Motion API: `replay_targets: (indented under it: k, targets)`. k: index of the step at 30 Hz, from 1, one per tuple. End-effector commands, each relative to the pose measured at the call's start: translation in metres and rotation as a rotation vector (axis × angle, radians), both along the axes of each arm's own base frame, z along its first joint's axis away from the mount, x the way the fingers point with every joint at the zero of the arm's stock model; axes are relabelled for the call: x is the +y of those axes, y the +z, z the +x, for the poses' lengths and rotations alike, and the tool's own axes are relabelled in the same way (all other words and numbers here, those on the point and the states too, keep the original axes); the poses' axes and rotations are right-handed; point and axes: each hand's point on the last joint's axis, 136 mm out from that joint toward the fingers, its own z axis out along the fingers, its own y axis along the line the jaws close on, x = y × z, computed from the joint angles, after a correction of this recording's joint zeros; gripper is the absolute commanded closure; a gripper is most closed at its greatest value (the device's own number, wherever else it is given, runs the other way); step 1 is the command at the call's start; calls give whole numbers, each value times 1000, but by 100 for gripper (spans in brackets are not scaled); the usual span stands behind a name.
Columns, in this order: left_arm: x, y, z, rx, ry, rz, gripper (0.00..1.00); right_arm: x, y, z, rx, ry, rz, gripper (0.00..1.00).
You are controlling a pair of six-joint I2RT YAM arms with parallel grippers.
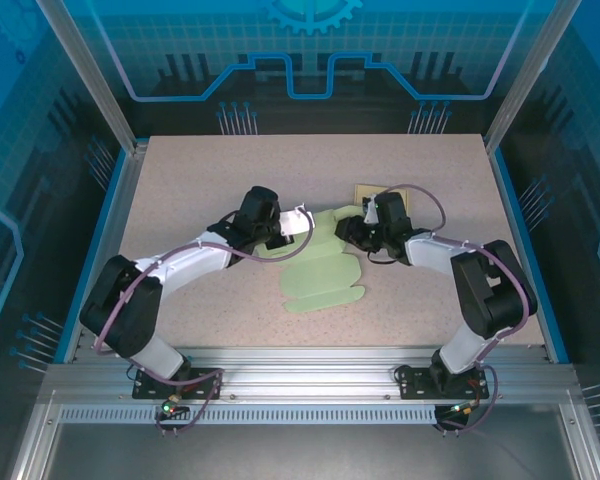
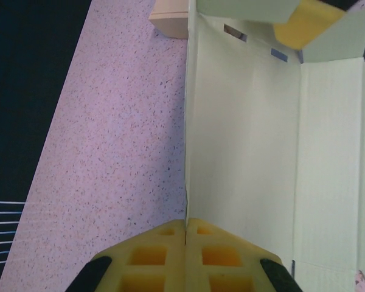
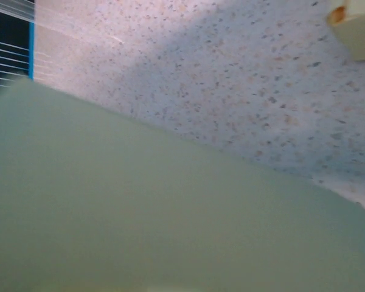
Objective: Fold the paper box
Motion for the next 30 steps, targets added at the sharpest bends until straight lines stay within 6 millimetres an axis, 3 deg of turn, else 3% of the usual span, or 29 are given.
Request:
replay_targets:
  k: [1,7,12,19,24,30]
  targets:
    - [-9,6,6,-4,19,-26,100,12,7,4,-45,-18,36,63]
    - [-10,2,6,-17,14,0,100,14,-21,3,17,-32,-3,69]
    - [-4,-4,5,-46,1,63,100,6,-33,-6,70,-32,-44,67]
    - [2,-3,6,-188,-23,177,100,-21,-3,-19,19,-25,-110,60]
    - [-1,10,11,-333,-24,205,100,-55,23,-27,-34,-76,-131,51]
    - [-14,22,10,-512,-45,249,100,-101,39,-22,-54,-150,-132,51]
